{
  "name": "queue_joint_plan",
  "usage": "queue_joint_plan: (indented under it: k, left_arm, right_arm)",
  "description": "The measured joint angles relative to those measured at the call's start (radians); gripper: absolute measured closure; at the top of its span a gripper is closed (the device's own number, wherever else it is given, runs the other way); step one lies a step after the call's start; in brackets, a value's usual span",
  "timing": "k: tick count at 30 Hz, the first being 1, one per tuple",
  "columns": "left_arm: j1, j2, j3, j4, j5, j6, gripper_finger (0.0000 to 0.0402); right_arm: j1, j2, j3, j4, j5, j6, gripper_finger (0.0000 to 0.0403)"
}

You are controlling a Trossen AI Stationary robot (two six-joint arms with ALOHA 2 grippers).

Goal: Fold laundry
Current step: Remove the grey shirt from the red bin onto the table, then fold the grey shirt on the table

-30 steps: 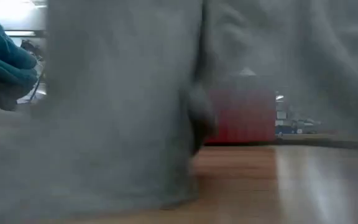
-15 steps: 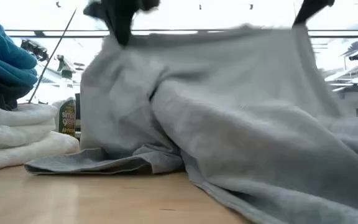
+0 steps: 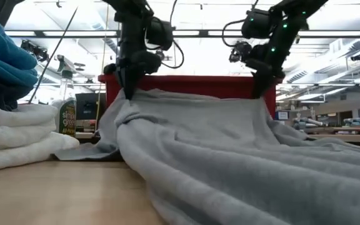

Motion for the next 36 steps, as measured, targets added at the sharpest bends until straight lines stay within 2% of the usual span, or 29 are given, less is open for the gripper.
queue_joint_plan:
  k: [3, 5, 8, 11, 14, 18, 20, 23, 27, 30, 34, 36]
  left_arm:
    - [0.053, -0.001, 0.001, 0.009, 0.047, 0.076, 0.0374]
    - [0.065, -0.003, 0.003, 0.018, 0.045, 0.111, 0.0363]
    - [0.074, -0.003, 0.003, 0.034, 0.007, 0.137, 0.0341]
    - [0.099, -0.003, 0.024, 0.071, -0.097, 0.157, 0.0318]
    - [0.148, -0.002, 0.066, 0.165, -0.223, 0.201, 0.0300]
    - [0.232, 0.003, 0.113, 0.301, -0.227, 0.251, 0.0290]
    - [0.272, 0.003, 0.137, 0.324, -0.184, 0.253, 0.0289]
    - [0.308, 0.003, 0.174, 0.274, -0.085, 0.238, 0.0289]
    - [0.282, -0.003, 0.175, 0.214, 0.011, 0.258, 0.0289]
    - [0.226, -0.003, 0.114, 0.262, 0.087, 0.292, 0.0289]
    - [0.163, -0.003, -0.001, 0.386, 0.270, 0.264, 0.0289]
    - [0.125, -0.002, -0.061, 0.449, 0.289, 0.230, 0.0289]
  right_arm:
    - [-0.061, 0.061, 0.067, -0.037, -0.100, -0.010, 0.0351]
    - [-0.081, 0.085, 0.109, -0.070, -0.103, -0.027, 0.0321]
    - [-0.108, 0.106, 0.166, -0.045, -0.035, -0.082, 0.0278]
    - [-0.163, 0.111, 0.232, 0.019, -0.064, -0.142, 0.0245]
    - [-0.241, 0.155, 0.293, 0.059, -0.126, -0.148, 0.0231]
    - [-0.336, 0.229, 0.370, 0.058, -0.177, -0.171, 0.0229]
    - [-0.365, 0.260, 0.408, 0.009, -0.209, -0.163, 0.0230]
    - [-0.384, 0.265, 0.439, -0.077, -0.282, -0.130, 0.0235]
    - [-0.354, 0.242, 0.401, -0.182, -0.371, -0.114, 0.0246]
    - [-0.319, 0.237, 0.327, -0.217, -0.425, -0.091, 0.0256]
    - [-0.263, 0.237, 0.183, -0.222, -0.515, -0.033, 0.0266]
    - [-0.228, 0.237, 0.108, -0.212, -0.522, -0.012, 0.0270]
